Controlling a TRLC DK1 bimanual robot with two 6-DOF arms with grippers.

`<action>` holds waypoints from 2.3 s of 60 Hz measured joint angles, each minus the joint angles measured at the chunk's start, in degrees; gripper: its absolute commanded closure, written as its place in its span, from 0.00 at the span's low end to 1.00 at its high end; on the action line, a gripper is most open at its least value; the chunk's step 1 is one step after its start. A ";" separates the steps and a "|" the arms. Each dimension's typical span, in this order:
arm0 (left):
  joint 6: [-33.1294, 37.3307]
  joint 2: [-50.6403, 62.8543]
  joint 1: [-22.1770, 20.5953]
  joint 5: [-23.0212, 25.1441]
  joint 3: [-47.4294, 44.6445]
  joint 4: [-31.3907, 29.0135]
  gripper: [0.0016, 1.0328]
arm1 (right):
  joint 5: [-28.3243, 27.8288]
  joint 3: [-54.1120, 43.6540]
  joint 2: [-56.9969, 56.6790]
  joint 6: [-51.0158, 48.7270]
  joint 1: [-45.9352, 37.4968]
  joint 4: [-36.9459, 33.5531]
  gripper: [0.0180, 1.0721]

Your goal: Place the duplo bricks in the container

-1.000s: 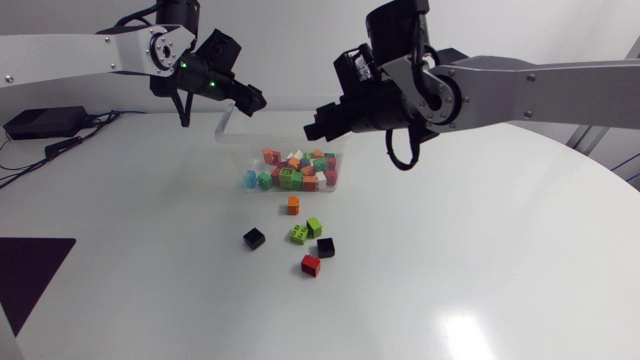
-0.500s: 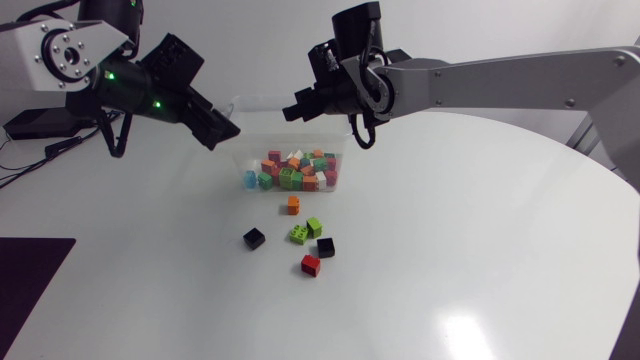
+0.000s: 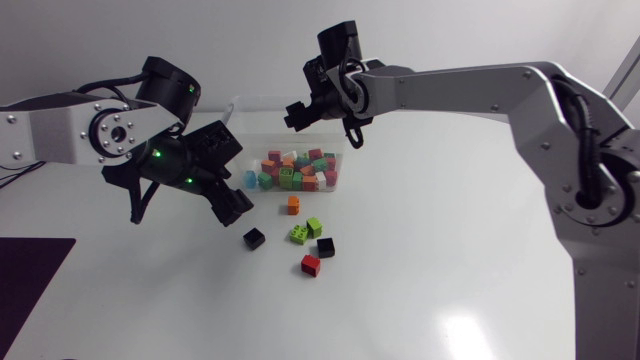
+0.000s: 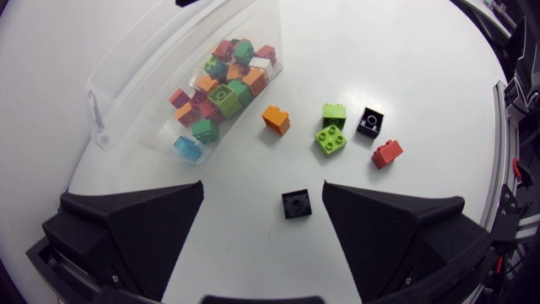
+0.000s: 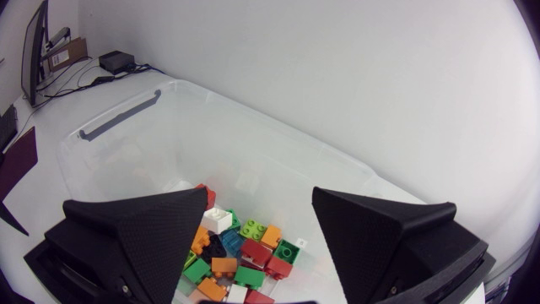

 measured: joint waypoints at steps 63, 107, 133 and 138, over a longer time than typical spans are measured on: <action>-6.23 26.16 -1.51 -0.87 8.20 -5.53 0.59 | -7.58 -40.94 -30.27 0.28 0.87 -12.81 0.05; -6.23 13.60 -0.96 -1.18 5.64 -1.40 0.66 | -5.05 -25.11 -10.32 20.35 10.12 -31.12 0.12; -7.56 -4.70 -0.81 -1.22 0.81 12.35 0.65 | 0.07 -23.04 -4.09 26.45 10.62 -31.47 0.58; -7.76 -4.70 -0.48 -1.22 0.81 12.57 0.65 | 0.07 -23.52 -4.09 26.80 10.60 -29.57 0.61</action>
